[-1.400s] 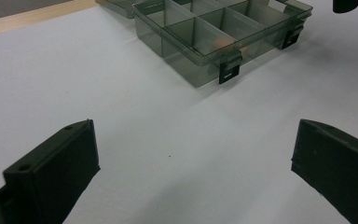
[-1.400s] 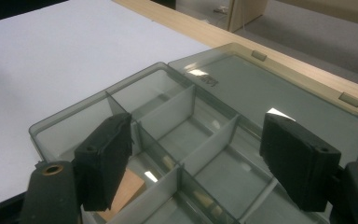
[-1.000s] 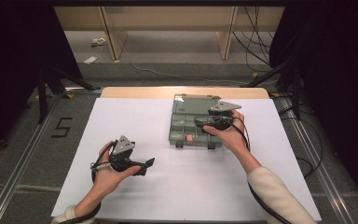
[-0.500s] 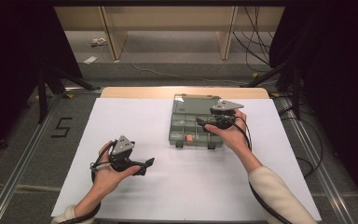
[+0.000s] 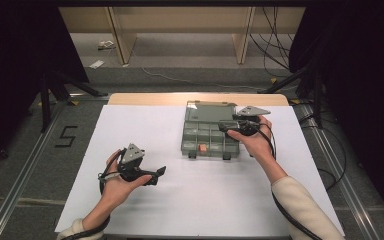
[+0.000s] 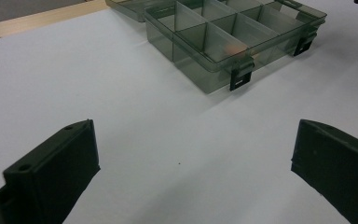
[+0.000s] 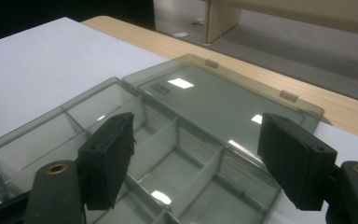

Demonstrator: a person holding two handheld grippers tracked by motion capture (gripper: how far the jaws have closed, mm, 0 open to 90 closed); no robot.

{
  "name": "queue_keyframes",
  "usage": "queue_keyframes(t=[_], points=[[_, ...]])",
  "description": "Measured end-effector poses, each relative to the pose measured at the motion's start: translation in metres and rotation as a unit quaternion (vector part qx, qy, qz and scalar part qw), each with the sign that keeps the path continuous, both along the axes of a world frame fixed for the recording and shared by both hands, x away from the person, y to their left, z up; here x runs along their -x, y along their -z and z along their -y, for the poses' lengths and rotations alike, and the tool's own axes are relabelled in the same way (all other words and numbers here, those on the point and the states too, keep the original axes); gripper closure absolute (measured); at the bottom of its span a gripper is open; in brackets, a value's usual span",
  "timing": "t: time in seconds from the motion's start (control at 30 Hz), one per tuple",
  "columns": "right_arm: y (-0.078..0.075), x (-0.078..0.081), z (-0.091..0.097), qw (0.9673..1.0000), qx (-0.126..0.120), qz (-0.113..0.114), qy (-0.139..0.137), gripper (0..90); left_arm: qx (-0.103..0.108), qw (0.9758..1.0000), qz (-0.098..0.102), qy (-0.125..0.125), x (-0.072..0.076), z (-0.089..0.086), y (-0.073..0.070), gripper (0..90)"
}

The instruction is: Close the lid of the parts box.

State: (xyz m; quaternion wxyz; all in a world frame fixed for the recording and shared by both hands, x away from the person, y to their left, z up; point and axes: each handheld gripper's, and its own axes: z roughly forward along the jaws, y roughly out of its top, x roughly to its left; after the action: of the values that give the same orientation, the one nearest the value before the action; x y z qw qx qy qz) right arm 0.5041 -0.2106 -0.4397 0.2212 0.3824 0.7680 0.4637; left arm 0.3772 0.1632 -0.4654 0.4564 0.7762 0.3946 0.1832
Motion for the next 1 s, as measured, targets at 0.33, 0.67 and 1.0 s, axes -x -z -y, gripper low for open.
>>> queue_keyframes(t=[0.33, 0.67, 1.0], points=[[-0.004, -0.002, 0.022, 0.9994, -0.009, 0.002, 0.034, 28.9, 0.0, 1.0, -0.001, 0.001, 0.001, 0.0, 0.001, 0.0], [0.002, -0.005, 0.026, 0.9986, 0.002, -0.013, 0.051, 30.7, 0.001, 1.0, 0.001, 0.007, 0.006, 0.0, 0.002, 0.0], [0.007, -0.022, 0.026, 0.9964, 0.016, -0.026, 0.079, 34.2, 0.003, 0.9999, -0.001, 0.012, 0.009, 0.001, 0.001, 0.0]])
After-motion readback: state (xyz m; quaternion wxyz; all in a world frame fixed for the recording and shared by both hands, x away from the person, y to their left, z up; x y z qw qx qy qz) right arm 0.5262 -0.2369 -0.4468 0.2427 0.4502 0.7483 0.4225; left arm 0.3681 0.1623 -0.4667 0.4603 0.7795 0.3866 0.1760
